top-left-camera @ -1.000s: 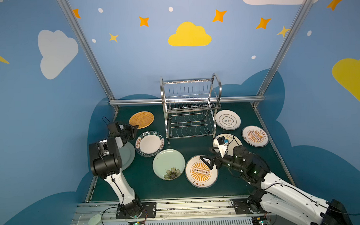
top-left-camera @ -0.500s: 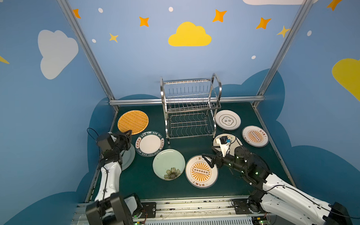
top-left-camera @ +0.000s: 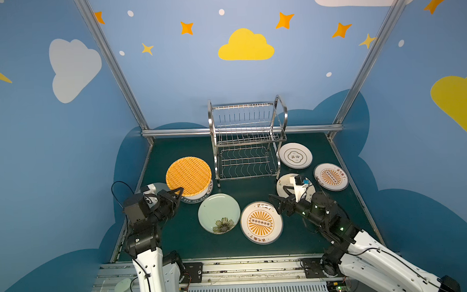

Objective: Load plates into a dish rack
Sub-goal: Place the plate on the dish rack.

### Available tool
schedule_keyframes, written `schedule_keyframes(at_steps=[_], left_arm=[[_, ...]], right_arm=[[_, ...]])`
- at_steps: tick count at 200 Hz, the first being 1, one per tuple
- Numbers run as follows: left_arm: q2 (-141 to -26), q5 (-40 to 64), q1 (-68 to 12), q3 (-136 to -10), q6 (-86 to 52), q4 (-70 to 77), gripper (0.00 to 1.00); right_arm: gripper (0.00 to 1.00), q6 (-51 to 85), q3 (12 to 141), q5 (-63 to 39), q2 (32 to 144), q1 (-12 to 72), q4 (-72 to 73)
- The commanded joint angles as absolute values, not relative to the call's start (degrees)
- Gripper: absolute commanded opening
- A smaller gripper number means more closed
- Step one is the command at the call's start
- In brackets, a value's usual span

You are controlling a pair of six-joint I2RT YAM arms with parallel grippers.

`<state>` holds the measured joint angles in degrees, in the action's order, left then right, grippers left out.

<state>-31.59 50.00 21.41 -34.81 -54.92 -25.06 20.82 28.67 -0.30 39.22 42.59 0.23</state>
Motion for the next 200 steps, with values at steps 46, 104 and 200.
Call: schedule_keyframes(at_steps=[46, 104, 200], left_arm=[[-33.11, 50.14, 0.57, -30.59, -56.25, -14.29, 0.03], [-45.09, 41.61, -17.31, -30.59, -61.65, 3.63, 0.03], [-53.8, 30.91, -27.16, -31.9, -69.07, 18.23, 0.03]], right_arm=[[0.97, 27.41, 40.87, -6.04, 41.21, 41.06, -10.81], [0.96, 34.47, 45.09, -11.94, 48.69, 40.59, -12.44], [0.9, 48.98, 38.94, -13.4, 52.41, 40.63, -2.51]])
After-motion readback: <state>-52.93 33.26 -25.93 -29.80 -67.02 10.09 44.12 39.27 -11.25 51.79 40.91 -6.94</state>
